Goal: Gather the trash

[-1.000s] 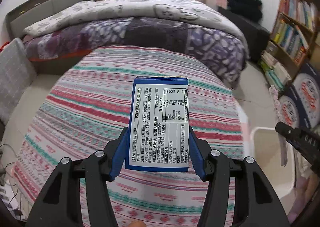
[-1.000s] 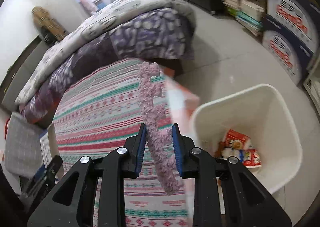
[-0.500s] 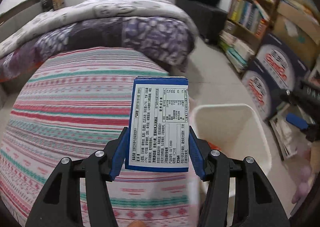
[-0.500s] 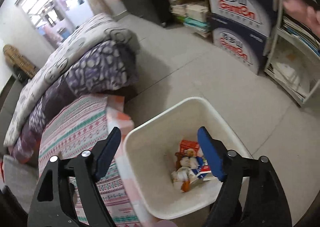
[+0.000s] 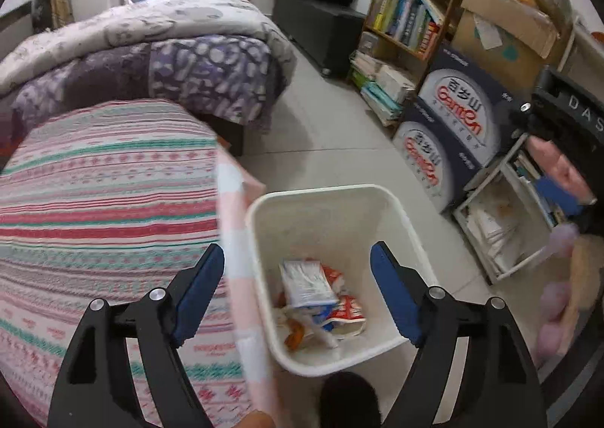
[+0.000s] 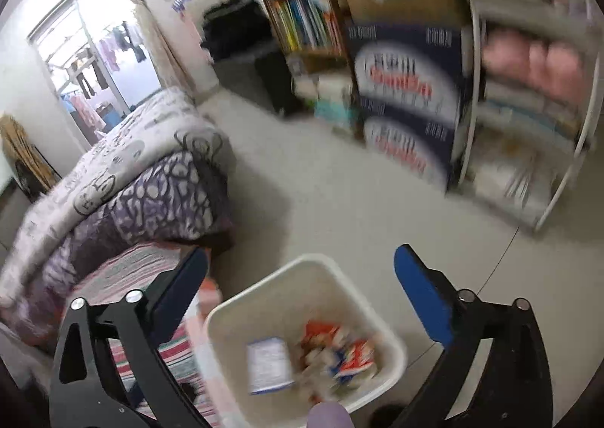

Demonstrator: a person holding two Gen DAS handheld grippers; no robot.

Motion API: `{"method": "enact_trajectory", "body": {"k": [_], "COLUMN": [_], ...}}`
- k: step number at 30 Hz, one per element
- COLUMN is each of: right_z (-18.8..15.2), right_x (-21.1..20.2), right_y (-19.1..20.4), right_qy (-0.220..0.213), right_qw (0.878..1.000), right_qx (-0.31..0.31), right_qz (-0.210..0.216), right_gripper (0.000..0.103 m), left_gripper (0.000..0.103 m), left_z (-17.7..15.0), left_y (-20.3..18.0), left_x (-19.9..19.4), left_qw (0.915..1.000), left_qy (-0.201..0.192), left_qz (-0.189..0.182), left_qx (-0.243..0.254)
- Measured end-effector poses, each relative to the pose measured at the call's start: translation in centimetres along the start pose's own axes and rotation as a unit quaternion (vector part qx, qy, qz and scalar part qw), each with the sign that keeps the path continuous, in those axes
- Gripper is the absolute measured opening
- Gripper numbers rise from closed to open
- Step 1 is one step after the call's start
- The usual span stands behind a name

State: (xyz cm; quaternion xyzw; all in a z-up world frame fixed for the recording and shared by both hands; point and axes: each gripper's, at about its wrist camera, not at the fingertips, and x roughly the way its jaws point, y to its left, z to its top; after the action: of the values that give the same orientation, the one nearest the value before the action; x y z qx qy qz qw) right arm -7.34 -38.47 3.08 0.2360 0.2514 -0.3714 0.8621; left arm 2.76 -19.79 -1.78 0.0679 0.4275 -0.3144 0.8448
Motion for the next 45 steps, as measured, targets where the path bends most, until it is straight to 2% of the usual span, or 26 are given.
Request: {"method": "enact_trajectory", "body": {"k": [2, 5, 8, 11, 13, 16, 22, 29, 45], "right_z": [-0.4, -1.3, -3.2, -5.7, -7.2, -9.3, -12.6, -13.2, -13.5], "right_x": [-1.8, -3.8, -6.0, -7.5, -7.7, -7.5, -6.8, -7.7, -7.9], "right_y": [1.0, 2.0, 2.9, 3.5, 3.9, 4.0, 4.8, 5.0, 5.0], "right_qy": [-0.031, -0.053, -0.069, -0.071, -0.055, -0.039, -0.031, -0.047, -0.048], "right_qw": [0.999, 0.996, 0.992, 0.99, 0.991, 0.993, 0.989, 0.989, 0.988], "right_qx": [-0.038, -0.073, -0.101, -0.116, -0.118, -0.115, -0.142, -0.14, -0.139], "right_qz": [-0.005, -0.014, -0.014, -0.024, -0.012, 0.002, 0.001, 0.024, 0.051], "right_gripper": [0.096, 0.096, 0.096, 0.096, 0.096, 0.096, 0.096, 0.096, 0.096], "left_gripper": [0.078, 0.078, 0.083, 0.09, 0.096, 0.096, 0.096, 0.096, 0.096], "left_z": [-0.7, -1.7, -2.8, -4.4, -5.5, -6.8, -7.5, -7.5, -7.6], "left_y": [0.8, 2.5, 4.0, 4.9, 5.2, 6.1, 7.4, 7.7, 7.7], "left_x": [-1.2, -3.2, -5.4, -8.1, -9.5, -11.0, -12.0, -11.7, -11.2], "left_qw": [0.9998, 0.9976, 0.9915, 0.9762, 0.9653, 0.9536, 0.9626, 0.9682, 0.97], "left_qy": [-0.009, -0.029, -0.063, -0.118, -0.149, -0.172, -0.166, -0.141, -0.129], "left_qz": [0.019, 0.061, 0.111, 0.181, 0.213, 0.246, 0.212, 0.202, 0.2], "left_qx": [-0.004, -0.017, -0.025, -0.016, -0.017, -0.024, -0.032, -0.045, -0.053]}}
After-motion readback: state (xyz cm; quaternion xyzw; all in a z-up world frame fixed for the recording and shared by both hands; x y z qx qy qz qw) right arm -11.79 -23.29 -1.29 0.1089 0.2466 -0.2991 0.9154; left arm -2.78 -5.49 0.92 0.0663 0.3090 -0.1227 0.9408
